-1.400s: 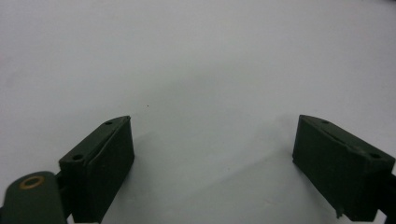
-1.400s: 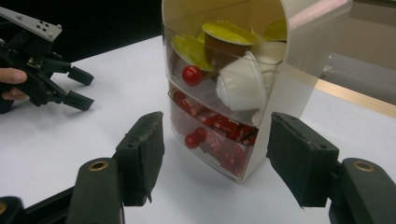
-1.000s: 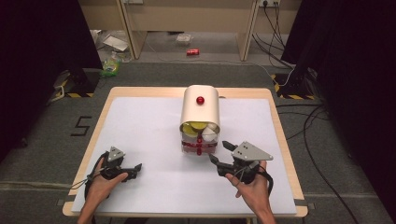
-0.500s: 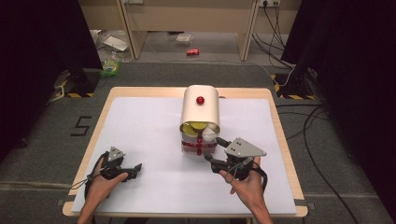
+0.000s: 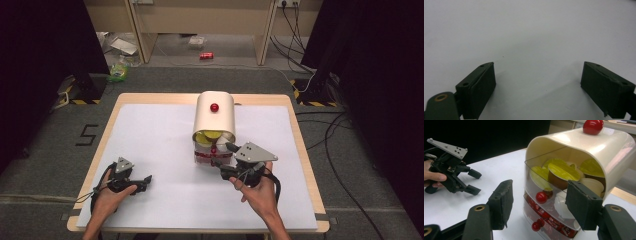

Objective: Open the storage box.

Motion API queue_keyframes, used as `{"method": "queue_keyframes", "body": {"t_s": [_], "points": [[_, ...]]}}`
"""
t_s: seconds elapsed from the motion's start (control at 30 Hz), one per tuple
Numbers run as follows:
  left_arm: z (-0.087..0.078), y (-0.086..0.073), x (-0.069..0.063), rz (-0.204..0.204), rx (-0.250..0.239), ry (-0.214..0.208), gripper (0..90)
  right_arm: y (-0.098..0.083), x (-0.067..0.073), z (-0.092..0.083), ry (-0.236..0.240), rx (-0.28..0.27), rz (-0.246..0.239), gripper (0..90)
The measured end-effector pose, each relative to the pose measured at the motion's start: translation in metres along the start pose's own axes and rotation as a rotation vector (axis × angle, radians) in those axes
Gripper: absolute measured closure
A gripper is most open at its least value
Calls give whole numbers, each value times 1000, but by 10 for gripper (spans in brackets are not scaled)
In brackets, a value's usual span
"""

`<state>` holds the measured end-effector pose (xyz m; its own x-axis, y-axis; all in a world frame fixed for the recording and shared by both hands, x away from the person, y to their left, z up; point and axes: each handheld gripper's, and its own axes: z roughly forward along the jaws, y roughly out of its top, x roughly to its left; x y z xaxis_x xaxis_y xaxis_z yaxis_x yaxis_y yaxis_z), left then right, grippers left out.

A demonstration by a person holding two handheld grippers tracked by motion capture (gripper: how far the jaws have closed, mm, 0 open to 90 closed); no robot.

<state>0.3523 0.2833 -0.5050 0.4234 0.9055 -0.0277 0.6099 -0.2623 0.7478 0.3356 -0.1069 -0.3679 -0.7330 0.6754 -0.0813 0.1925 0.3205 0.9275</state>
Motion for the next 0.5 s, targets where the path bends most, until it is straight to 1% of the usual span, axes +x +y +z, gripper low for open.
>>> {"method": "queue_keyframes", "body": {"t_s": [0.5], "points": [[0,0,0,0,0,0,117,5,-2,12,0,7,-4,395]]}}
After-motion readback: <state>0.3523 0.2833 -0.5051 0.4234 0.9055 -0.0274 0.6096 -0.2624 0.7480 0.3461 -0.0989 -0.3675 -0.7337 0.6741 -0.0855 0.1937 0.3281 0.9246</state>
